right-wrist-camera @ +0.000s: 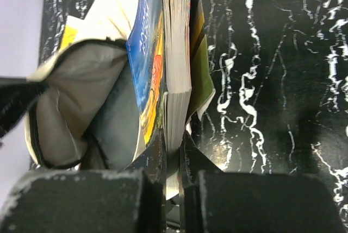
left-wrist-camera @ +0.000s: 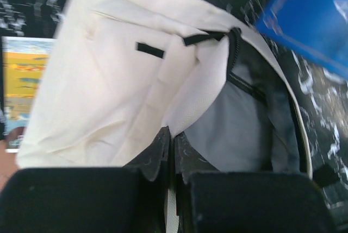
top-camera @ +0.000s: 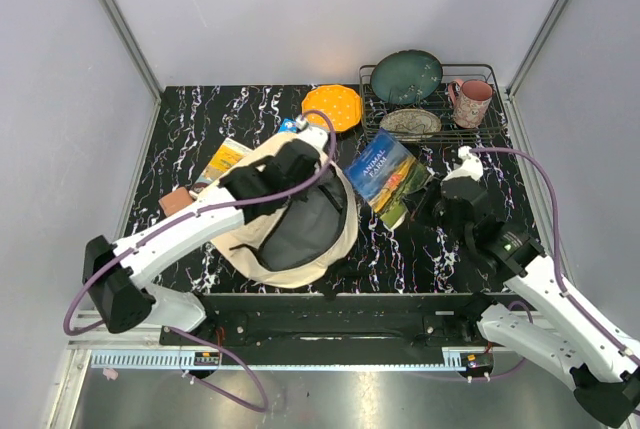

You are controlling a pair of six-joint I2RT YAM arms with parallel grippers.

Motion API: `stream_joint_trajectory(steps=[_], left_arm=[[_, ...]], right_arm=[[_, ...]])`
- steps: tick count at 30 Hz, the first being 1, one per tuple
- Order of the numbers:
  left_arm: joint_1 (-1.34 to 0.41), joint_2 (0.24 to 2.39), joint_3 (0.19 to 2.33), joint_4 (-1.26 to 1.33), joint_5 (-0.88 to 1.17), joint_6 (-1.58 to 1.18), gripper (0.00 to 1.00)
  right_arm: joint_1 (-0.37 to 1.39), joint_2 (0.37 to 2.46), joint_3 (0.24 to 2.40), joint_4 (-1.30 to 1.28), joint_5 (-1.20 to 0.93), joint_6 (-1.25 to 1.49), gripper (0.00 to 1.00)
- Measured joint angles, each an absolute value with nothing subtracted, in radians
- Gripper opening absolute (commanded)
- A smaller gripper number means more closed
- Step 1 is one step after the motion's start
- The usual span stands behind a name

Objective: Pack the student bag
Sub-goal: Place the book in the student bag.

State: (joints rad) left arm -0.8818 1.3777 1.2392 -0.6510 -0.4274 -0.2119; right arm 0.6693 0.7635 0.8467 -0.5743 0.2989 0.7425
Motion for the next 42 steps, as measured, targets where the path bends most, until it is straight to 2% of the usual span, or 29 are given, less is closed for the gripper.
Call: stream_joint_trajectory(steps=[7, 15, 20, 32, 42], left_arm=[[-0.758, 1.335, 1.346, -0.659, -0.497, -0.222, 0.0], [-0.753, 1.39, 1.445, -0.668, -0.502, -0.21, 0.0], [-0.753, 1.413, 1.472, -0.682, -0.493, -0.208, 0.0], [-0.753, 1.416, 1.48, -0.702, -0.403, -0.201, 0.0], [-0.753, 1.442, 1.536, -0.719, -0.369, -0.231, 0.0]], right_arm=[[0.669, 0.749, 0.907, -0.598, 0.195, 0.783, 0.0], [0.669, 0.821, 0.976, -0.612, -0.068, 0.876, 0.0], [0.669, 0.878, 0.954, -0.589, -0.152, 0.899, 0.0], [0.669, 1.097, 0.923, -0.431, -0.228, 0.855, 0.0], [0.721, 1.267, 0.923, -0.273, -0.168, 0.857, 0.0]])
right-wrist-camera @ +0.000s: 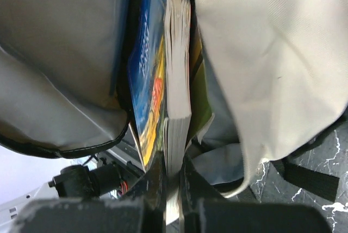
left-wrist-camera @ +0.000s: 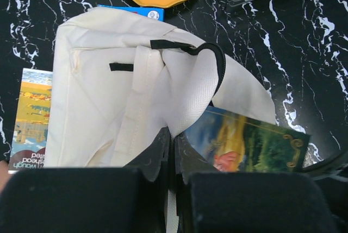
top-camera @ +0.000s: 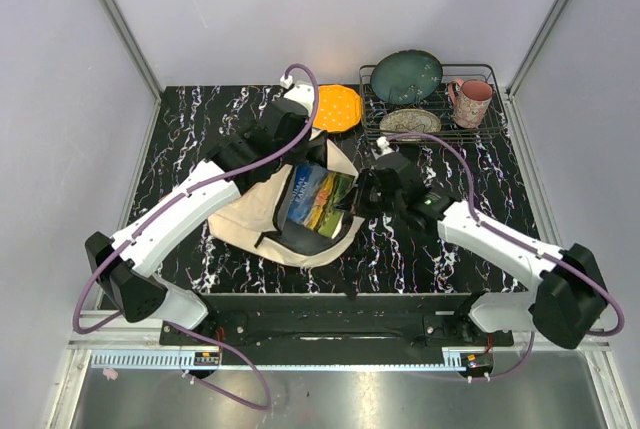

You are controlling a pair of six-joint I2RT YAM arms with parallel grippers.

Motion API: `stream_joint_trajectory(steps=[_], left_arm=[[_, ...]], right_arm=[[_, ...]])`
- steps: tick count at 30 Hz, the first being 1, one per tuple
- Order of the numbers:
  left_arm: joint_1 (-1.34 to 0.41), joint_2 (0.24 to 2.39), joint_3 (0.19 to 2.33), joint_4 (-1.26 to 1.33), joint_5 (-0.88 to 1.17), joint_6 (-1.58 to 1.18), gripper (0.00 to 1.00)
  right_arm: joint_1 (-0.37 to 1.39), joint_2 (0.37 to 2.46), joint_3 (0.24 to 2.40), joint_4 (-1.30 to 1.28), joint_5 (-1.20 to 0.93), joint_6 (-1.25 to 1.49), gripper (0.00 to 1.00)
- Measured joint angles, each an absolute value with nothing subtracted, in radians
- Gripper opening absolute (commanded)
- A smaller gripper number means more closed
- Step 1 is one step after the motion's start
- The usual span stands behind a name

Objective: Pack the student bag
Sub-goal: Place the book in the student bag.

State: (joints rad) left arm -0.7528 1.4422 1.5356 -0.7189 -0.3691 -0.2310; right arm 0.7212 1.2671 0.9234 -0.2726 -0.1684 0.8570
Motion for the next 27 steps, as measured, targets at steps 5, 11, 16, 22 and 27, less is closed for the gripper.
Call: stream_joint_trajectory(steps=[5, 11, 16, 22, 27], left_arm=[[-0.754, 1.457, 1.547, -0.723, -0.349, -0.248, 0.0], [-0.759, 1.457, 1.558, -0.735, -0.321, -0.256, 0.0], [-0.769, 1.457, 1.559, -0.74, -0.292, -0.261, 0.0], [-0.77, 1.457, 1.561, -0.74, -0.28, -0.268, 0.0], [-0.77, 1.457, 1.563, -0.74, -0.272, -0.271, 0.0]], right_arm=[[0.79, 1.346, 0.951, -0.225, -0.095, 0.857, 0.0], [0.826, 1.451, 0.972, -0.129, -0.051, 0.847, 0.0], [0.826, 1.509, 0.971, 0.005, 0.003, 0.839, 0.0], [0.826, 1.617, 0.979, 0.149, 0.047, 0.864, 0.0], [0.826, 1.729, 1.005, 0.237, 0.053, 0.894, 0.1]])
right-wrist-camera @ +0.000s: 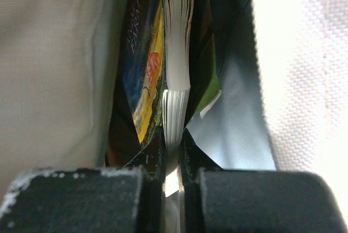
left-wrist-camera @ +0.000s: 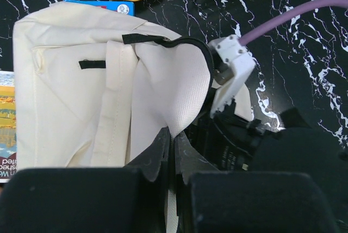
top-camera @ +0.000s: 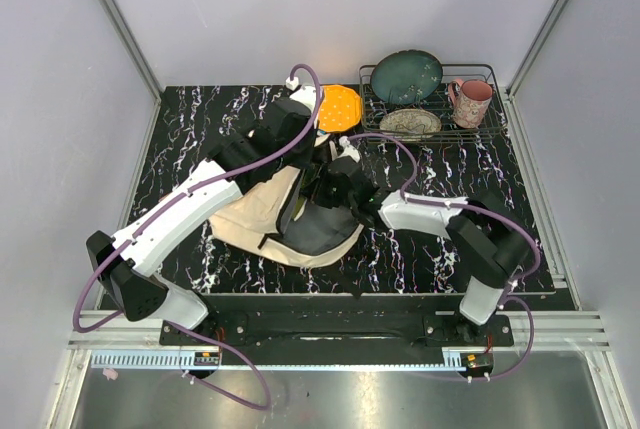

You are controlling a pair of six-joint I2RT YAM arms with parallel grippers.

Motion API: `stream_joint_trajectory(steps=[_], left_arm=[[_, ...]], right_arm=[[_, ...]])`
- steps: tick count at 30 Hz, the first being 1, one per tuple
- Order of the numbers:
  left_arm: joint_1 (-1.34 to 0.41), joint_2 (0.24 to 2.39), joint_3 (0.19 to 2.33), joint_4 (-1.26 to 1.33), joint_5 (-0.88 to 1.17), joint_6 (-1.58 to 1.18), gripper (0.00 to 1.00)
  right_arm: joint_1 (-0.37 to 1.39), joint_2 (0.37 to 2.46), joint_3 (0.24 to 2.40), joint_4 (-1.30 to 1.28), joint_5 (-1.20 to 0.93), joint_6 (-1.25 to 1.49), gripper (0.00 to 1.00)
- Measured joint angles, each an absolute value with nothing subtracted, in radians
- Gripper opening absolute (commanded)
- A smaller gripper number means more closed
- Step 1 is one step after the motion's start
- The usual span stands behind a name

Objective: Pack the student bag
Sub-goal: Place the book in the student bag.

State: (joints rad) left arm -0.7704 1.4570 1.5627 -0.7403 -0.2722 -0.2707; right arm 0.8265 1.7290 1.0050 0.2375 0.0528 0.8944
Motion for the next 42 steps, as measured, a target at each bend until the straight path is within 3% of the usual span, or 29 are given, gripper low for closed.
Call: stream_joint_trajectory(steps=[5, 6, 7, 10, 14, 18, 20, 30, 35, 39, 42], left_arm=[[-0.77, 1.457, 1.563, -0.739, -0.268, -0.271, 0.0], [-0.77, 1.457, 1.563, -0.739, -0.268, -0.271, 0.0], [-0.77, 1.457, 1.563, -0.739, -0.268, -0.271, 0.0], [-0.77, 1.457, 1.563, -0.739, -0.268, -0.271, 0.0], [-0.77, 1.457, 1.563, -0.739, -0.27, -0.271, 0.0], [-0.771, 1.457, 1.561, -0.739, -0.281, -0.273, 0.0], [-0.771, 1.457, 1.557, -0.738, -0.292, -0.279, 0.0], [-0.771, 1.456, 1.543, -0.731, -0.319, -0.297, 0.0], [-0.771, 1.454, 1.531, -0.724, -0.324, -0.297, 0.0], [-0.77, 1.454, 1.517, -0.714, -0.325, -0.298, 0.0], [-0.77, 1.454, 1.512, -0.709, -0.32, -0.298, 0.0]], right_arm=[[0.827, 1.794, 1.037, 0.284, 0.049, 0.917, 0.13], [0.827, 1.799, 1.039, 0.289, 0.049, 0.92, 0.18], [0.827, 1.803, 1.041, 0.291, 0.048, 0.922, 0.33], [0.826, 1.807, 1.042, 0.293, 0.049, 0.933, 0.48], [0.827, 1.805, 1.041, 0.292, 0.056, 0.925, 0.64], [0.828, 1.752, 1.022, 0.249, 0.079, 0.895, 0.71], [0.828, 1.705, 1.013, 0.213, 0.099, 0.878, 0.87], [0.829, 1.41, 0.934, 0.101, 0.191, 0.814, 0.86], [0.83, 1.198, 0.837, -0.014, 0.3, 0.798, 0.74], [0.817, 1.081, 0.807, -0.097, 0.375, 0.779, 0.76], [0.767, 1.115, 0.808, -0.119, 0.341, 0.771, 0.78]])
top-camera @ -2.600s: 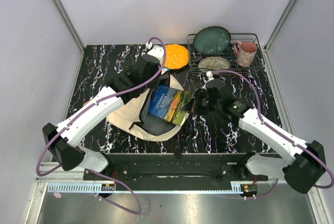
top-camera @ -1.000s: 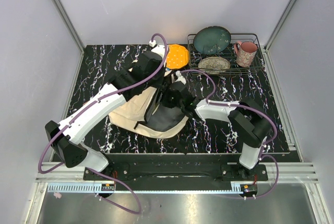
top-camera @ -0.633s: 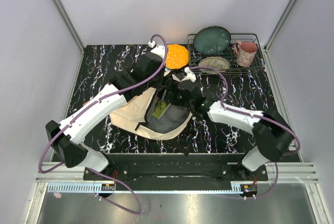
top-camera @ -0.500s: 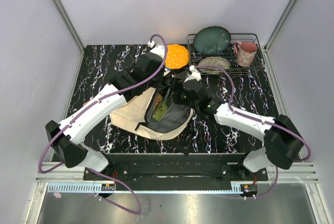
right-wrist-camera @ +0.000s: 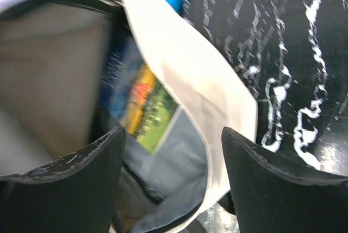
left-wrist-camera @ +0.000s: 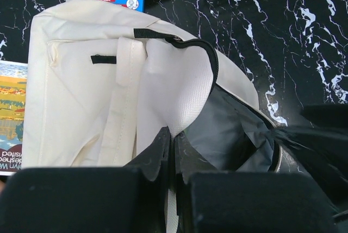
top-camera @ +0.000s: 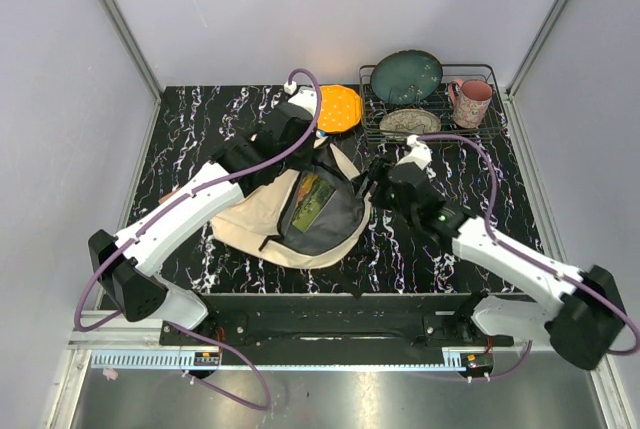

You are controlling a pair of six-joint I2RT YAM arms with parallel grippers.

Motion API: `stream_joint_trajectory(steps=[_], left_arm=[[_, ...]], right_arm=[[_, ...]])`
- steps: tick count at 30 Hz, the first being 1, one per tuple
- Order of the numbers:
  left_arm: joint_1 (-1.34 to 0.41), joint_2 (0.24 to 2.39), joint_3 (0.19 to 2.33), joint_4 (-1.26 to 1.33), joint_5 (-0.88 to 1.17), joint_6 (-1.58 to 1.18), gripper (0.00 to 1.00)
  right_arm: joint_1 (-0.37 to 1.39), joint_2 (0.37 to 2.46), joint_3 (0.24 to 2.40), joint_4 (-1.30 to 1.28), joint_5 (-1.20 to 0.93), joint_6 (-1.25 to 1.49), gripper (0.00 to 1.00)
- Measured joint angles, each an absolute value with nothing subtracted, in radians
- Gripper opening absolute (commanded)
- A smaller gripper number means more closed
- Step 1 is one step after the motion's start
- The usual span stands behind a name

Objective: Pack the student bag
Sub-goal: Pick up the book from the center of the board.

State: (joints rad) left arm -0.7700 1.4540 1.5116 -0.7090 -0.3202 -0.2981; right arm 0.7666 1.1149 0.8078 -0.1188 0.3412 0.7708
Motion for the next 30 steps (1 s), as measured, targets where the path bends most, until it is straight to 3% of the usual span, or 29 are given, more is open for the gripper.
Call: stream_joint_trajectory(steps=[3, 5, 7, 9, 13, 20, 25, 28, 29, 30], left_arm=[[-0.77, 1.453, 1.512, -0.708, -0.309, -0.298, 0.0], [-0.769, 1.452, 1.512, -0.707, -0.287, -0.294, 0.0], [-0.768, 1.452, 1.513, -0.706, -0.231, -0.276, 0.0], [-0.777, 1.458, 1.528, -0.72, -0.186, -0.253, 0.0], [-0.825, 1.502, 1.604, -0.744, -0.128, -0.212, 0.0], [-0.845, 1.637, 1.792, -0.753, -0.03, -0.177, 0.0], [-0.848, 1.769, 1.952, -0.764, 0.025, -0.159, 0.0], [-0.849, 1.843, 2.036, -0.791, 0.037, -0.15, 0.07], [-0.849, 1.872, 2.075, -0.811, 0.043, -0.147, 0.14], [-0.849, 1.891, 2.1, -0.822, 0.045, -0.145, 0.14]], right_arm=[[0.724, 1.246, 0.821, -0.141, 0.256, 0.759, 0.79], [0.719, 1.353, 0.84, -0.163, 0.199, 0.748, 0.64], [0.716, 1.429, 0.852, -0.186, 0.162, 0.734, 0.27], [0.707, 1.456, 0.858, -0.212, 0.153, 0.724, 0.0], [0.614, 1.386, 0.836, -0.23, 0.158, 0.75, 0.0], [0.546, 0.942, 0.69, -0.329, 0.313, 0.789, 0.0], [0.54, 0.795, 0.618, -0.403, 0.376, 0.865, 0.0], [0.54, 0.792, 0.558, -0.416, 0.363, 0.926, 0.0], [0.54, 0.792, 0.539, -0.416, 0.356, 0.941, 0.0], [0.54, 0.792, 0.519, -0.417, 0.348, 0.955, 0.05]])
